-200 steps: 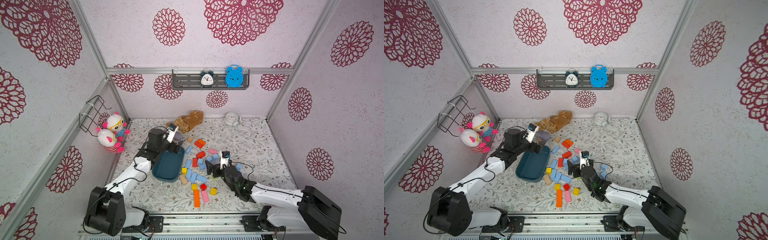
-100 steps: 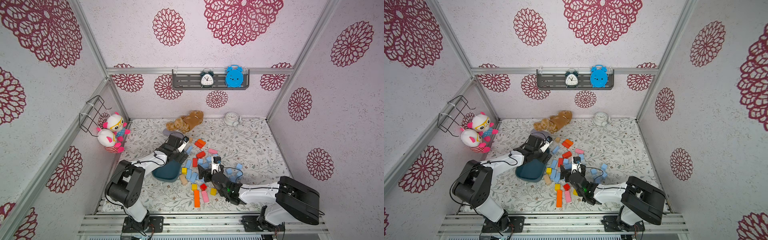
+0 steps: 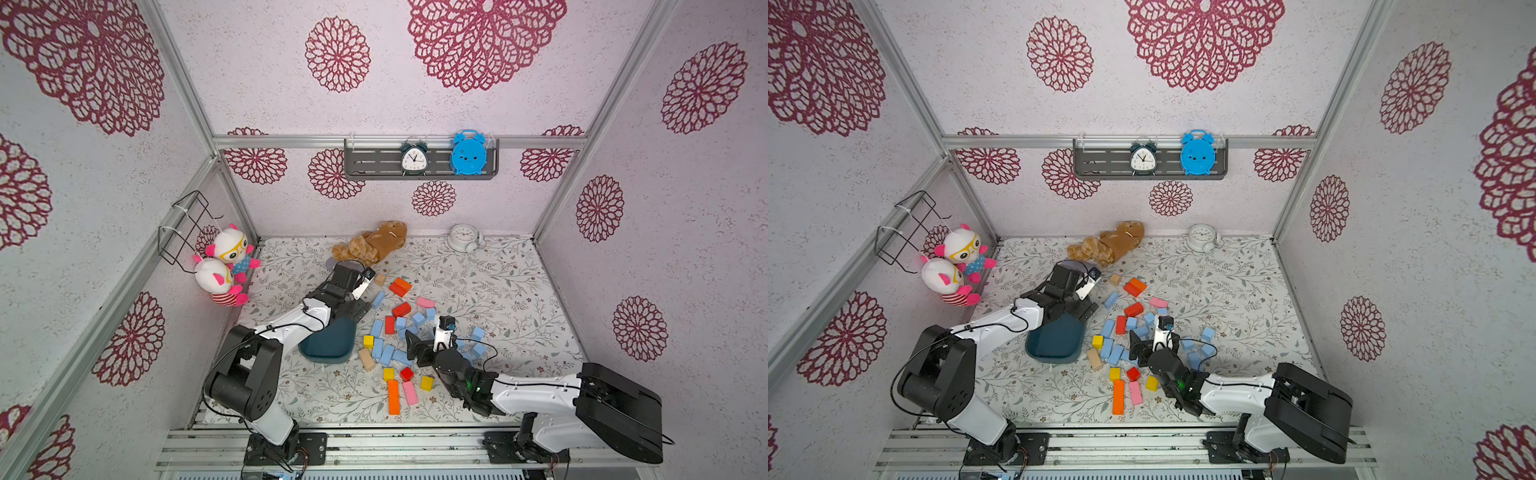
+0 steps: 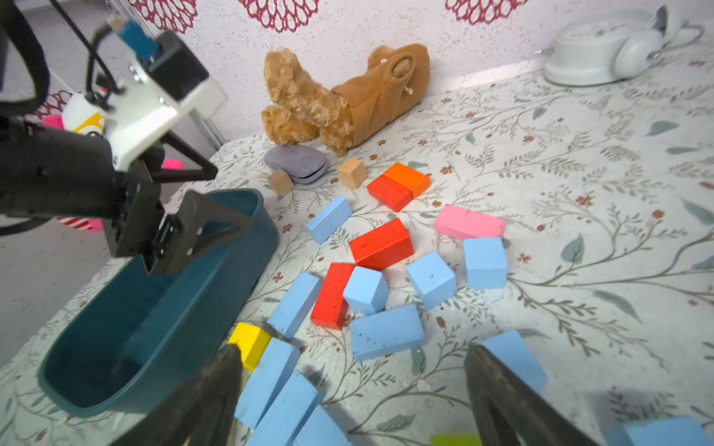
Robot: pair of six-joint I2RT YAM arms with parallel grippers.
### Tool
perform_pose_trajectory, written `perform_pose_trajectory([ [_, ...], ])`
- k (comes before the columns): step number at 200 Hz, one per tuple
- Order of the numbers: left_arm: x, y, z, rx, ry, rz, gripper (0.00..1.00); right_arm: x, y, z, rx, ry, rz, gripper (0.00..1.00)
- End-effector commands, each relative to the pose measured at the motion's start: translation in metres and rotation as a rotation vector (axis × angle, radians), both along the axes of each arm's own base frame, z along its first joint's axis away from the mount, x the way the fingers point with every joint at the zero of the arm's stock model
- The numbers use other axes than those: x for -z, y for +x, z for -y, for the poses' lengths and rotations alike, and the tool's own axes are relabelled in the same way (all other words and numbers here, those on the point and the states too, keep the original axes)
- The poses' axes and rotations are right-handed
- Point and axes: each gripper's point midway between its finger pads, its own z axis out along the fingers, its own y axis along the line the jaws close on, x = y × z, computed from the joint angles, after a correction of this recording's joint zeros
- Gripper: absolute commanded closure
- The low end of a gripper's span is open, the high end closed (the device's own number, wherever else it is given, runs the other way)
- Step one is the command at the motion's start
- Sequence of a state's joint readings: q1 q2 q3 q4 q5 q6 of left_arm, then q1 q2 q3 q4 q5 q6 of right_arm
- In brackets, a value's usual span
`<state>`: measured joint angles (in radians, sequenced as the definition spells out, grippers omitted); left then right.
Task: Pick out the blue building blocks
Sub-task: Move the storage box to the center of the board, then pick up the building block from the center of the board.
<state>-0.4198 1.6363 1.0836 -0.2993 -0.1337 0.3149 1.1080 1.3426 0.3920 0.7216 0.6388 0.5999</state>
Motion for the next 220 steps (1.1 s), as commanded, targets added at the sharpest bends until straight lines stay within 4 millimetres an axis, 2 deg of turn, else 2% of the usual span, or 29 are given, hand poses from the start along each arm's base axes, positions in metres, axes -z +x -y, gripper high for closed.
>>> perform_pose_trajectory([
  [1,-0.018,0.003,0.022,0.05,-0.085,-0.063,0.07,-0.007,-0.005,-0.02,-0.068,0.071,-0.007,0.11],
  [11,-0.012,0.007,0.027,0.044,-0.086,-0.117,0.08,-0.003,-0.005,-0.023,-0.067,0.065,-0.012,0.12],
  [21,-0.007,0.011,0.034,0.049,-0.084,-0.163,0.16,-0.001,-0.005,-0.024,-0.066,0.063,-0.017,0.12],
  [64,0.007,0.033,0.056,0.036,-0.07,-0.225,0.18,0.004,-0.008,-0.013,-0.039,0.081,-0.022,0.15],
  [70,0.006,0.033,0.059,0.035,-0.069,-0.232,0.18,0.004,-0.008,-0.01,-0.033,0.084,-0.023,0.15],
  [71,0.016,0.032,0.059,0.033,-0.059,-0.254,0.18,0.004,-0.008,-0.009,-0.032,0.084,-0.024,0.15],
  [74,0.022,0.033,0.061,0.032,-0.055,-0.268,0.18,0.004,-0.009,-0.008,-0.03,0.086,-0.023,0.15],
  [106,0.047,0.032,0.067,0.008,-0.039,-0.352,0.21,0.007,-0.013,0.01,0.006,0.111,-0.026,0.15],
  [154,0.068,0.026,0.069,-0.015,-0.044,-0.402,0.29,0.008,-0.016,0.021,0.025,0.123,-0.041,0.19],
  [196,0.084,0.025,0.072,-0.033,-0.051,-0.437,0.48,0.009,-0.018,0.022,0.022,0.135,-0.044,0.23],
  [220,0.086,0.024,0.077,-0.043,-0.079,-0.453,0.57,0.006,-0.019,0.023,0.021,0.14,-0.038,0.25],
])
